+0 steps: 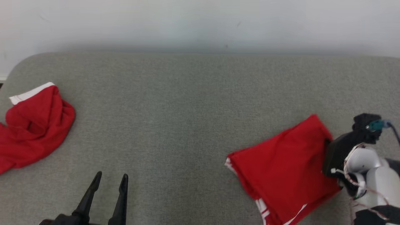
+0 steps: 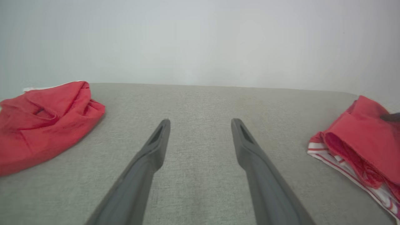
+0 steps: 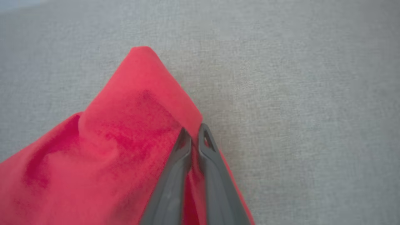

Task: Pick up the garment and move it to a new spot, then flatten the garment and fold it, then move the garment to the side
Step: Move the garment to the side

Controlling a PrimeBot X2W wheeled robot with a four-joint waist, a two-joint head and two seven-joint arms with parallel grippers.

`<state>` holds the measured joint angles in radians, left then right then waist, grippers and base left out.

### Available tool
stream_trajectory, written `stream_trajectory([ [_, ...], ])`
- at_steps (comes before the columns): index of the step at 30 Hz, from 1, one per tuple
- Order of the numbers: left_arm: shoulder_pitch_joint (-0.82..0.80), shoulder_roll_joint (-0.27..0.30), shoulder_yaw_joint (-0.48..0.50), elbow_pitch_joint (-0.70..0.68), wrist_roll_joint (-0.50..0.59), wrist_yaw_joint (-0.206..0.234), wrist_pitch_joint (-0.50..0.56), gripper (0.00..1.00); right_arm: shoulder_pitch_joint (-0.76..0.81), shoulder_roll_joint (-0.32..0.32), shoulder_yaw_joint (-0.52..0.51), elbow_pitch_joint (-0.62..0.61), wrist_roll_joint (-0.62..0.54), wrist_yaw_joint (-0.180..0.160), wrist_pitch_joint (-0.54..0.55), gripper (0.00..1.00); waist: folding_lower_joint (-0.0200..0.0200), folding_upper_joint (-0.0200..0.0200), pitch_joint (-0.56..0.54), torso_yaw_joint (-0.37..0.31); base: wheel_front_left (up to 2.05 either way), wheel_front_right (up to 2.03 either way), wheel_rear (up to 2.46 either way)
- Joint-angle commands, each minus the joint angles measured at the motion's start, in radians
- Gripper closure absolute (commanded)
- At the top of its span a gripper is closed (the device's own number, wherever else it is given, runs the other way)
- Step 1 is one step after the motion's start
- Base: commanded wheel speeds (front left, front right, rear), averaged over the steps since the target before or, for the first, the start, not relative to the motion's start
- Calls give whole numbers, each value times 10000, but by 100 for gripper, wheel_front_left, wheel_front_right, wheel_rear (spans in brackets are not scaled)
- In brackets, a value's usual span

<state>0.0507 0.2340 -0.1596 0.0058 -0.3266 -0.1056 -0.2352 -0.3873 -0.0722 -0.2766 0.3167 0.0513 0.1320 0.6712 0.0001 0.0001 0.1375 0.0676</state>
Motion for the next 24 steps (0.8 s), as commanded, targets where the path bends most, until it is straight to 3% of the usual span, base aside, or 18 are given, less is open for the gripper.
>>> stream_trajectory([
  [1,-280,55,-53,-135,121,-19,-26,0,-362,-273,-240,163,-129,-27,-185,100,-1,-1,906,-789,0,0,0],
  [13,-1094,845,-292,-1449,726,-53,404,0,-2511,-1786,-2021,1160,-1295,-26,-1601,100,-1,-1,2981,-2123,0,0,0],
  [24,-1554,1467,-850,-3162,1057,-155,1263,0,-3741,-2449,-1837,1680,-2480,-26,-3780,100,-1,-1,4253,-3124,0,0,0],
])
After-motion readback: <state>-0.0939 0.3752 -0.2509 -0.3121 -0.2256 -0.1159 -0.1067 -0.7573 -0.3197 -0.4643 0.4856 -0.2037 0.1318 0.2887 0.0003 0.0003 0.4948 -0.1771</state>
